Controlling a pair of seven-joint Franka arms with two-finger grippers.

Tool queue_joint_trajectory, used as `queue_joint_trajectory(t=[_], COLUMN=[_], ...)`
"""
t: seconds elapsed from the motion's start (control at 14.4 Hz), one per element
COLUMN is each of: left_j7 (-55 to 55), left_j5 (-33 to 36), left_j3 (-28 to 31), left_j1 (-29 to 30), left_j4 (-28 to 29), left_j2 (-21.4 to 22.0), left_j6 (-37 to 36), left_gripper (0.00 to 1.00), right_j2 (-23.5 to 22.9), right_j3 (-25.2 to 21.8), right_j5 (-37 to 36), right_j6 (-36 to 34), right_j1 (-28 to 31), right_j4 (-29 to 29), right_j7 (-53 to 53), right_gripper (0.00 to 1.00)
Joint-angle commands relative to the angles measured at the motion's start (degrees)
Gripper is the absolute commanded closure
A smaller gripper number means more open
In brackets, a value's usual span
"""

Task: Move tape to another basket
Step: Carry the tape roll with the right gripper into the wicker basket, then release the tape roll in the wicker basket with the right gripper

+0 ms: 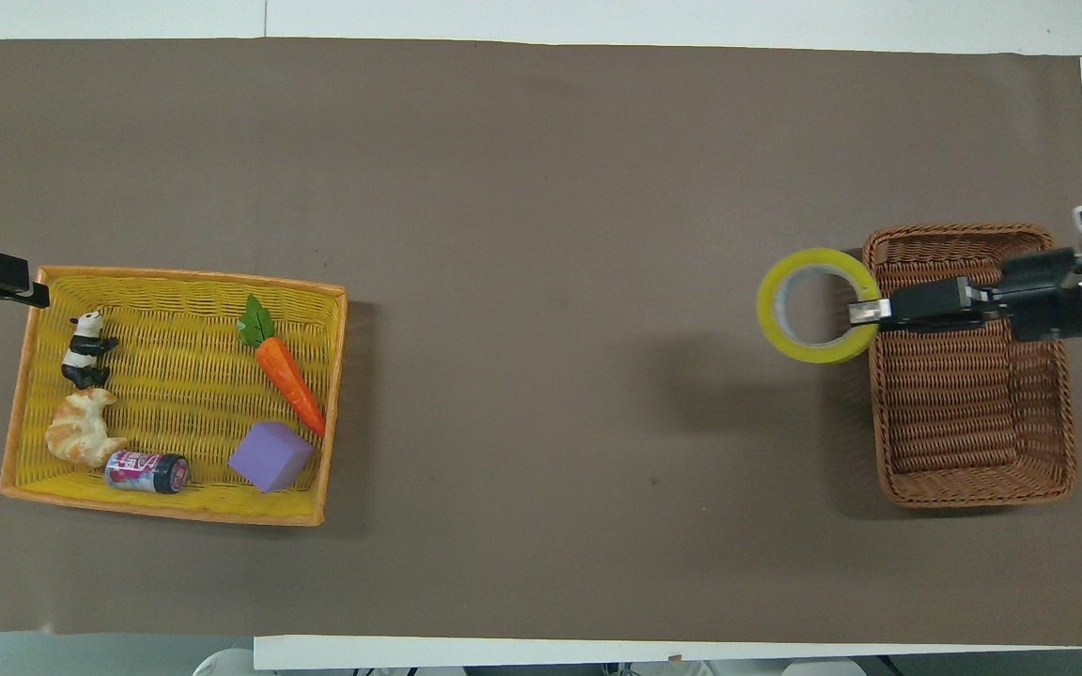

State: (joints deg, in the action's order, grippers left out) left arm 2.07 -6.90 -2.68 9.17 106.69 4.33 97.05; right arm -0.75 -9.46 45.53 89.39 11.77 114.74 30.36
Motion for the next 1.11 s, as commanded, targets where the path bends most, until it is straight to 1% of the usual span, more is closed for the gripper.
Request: queue_joint_trajectory(t=[0.0,0.07,0.21,0.35,0.42,0.56,1.04], left_j7=[-0.4,-0.4,-0.5,-0.5,-0.4,-0.3,-0.2], left_j5=[1.2,2.4,5.7,5.9,5.9,6.0,5.9], left_j3=[-0.8,-0.9,-1.6,-2.0,-2.1,-2.0,-1.6], left_j1=[1.1,0.7,0.0,-1.4,-2.3,-4.8,-4.1], left_j4=[1.0,0.3,-2.8,-5.1,-5.8,-6.1,-5.7], left_j2=[1.4,1.4,1.3,1.1,0.9,0.9,1.1], left_j6=[0.3,0.3,-1.0,-3.2,-3.7,-4.1,-3.3], left_gripper=[0.01,0.01,0.01,0.01,0.01,0.01,0.01], right_j2=[-5.2,-5.8,-8.9,-12.9,-13.7,-13.9,-13.8], right_j3=[0.9,0.9,0.9,0.9,0.9,0.9,0.9], right_j5=[-4.5,-5.6,-6.7,-6.5,-6.5,-6.9,-10.5], right_j6=[-3.8,-3.8,-4.0,-4.0,-3.7,-3.2,-2.6], right_j1=[7.5,9.2,12.4,14.3,14.3,14.1,15.1], right_j4=[-4.2,-4.2,-4.5,-4.5,-4.4,-3.7,-2.5], right_j7=[8.5,10.2,14.1,19.9,21.1,21.6,24.3], right_gripper=[1.00,1.00,1.00,1.00,1.00,1.00,1.00])
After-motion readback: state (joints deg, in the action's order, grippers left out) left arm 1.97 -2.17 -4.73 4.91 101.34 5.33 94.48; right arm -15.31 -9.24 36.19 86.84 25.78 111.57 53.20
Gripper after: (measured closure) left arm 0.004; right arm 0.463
